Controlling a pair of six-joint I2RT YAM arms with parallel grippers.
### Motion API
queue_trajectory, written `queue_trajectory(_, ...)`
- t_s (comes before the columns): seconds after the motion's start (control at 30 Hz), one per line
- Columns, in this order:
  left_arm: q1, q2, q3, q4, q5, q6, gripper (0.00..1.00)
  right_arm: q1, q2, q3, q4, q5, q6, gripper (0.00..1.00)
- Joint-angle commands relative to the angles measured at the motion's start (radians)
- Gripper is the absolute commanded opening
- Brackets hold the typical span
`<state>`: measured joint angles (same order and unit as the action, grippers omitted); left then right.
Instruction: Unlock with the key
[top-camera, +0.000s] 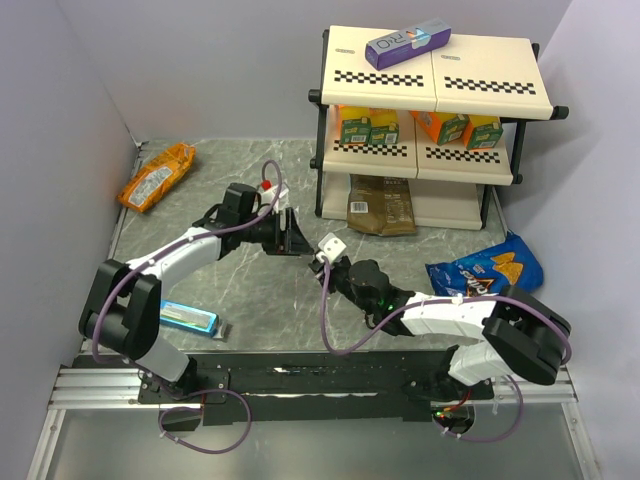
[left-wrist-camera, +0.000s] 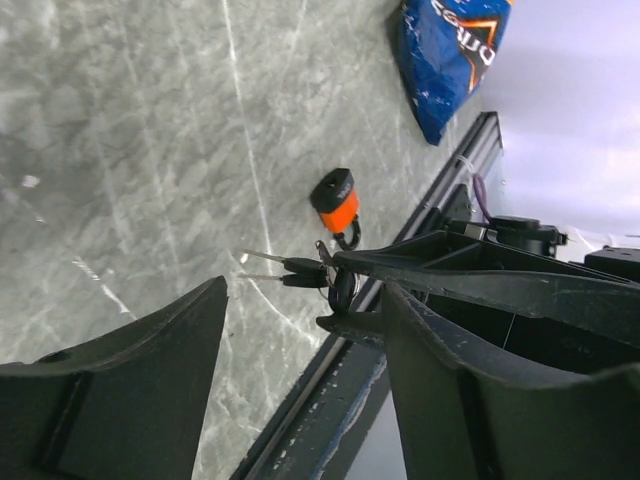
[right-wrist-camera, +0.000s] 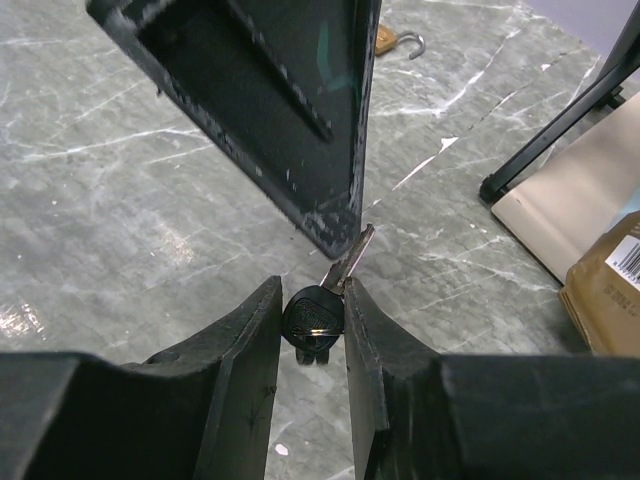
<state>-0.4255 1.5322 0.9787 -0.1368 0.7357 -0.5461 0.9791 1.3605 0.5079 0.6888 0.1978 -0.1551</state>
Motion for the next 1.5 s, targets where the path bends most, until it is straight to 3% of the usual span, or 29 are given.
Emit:
queue_trajectory(0.0,-0.018,0.020,0.015,0.062,0.065,-0.035,0.66,0.006,-0.050,-0.005,0.054,0.005,-0.008,0.16)
queue_trajectory(0.33,-0.039,0.051,0.000,0.109,0.120,-0.077,0.55,0.004,-0.054,-0.005,0.055,-0.011,-0.006,0.16)
queue_trajectory(0.53,-0.044,0.059,-0.003,0.123,0.139,-0.089,0.45,0.004,-0.040,0.001,0.054,-0.011,-0.009,0.16)
queue_trajectory(0.6,-0.045,0.060,-0.003,0.124,0.140,-0.091,0.38,0.006,-0.037,0.003,0.052,-0.011,-0.009,0.16)
queue_trajectory(0.8,-0.052,0.063,-0.006,0.129,0.160,-0.100,0.31,0.004,-0.031,0.009,0.049,-0.015,-0.009,0.16)
queue_trajectory(1.17,-0.056,0.069,-0.009,0.155,0.175,-0.106,0.01,0.004,-0.018,0.009,0.049,-0.008,-0.006,0.16)
queue_trajectory(1.37,-0.056,0.060,-0.015,0.175,0.180,-0.115,0.01,0.006,-0.012,0.011,0.048,-0.012,0.003,0.17)
queue_trajectory(1.47,-0.055,0.039,-0.005,0.140,0.127,-0.082,0.01,0.006,-0.012,0.003,0.051,-0.018,0.020,0.23)
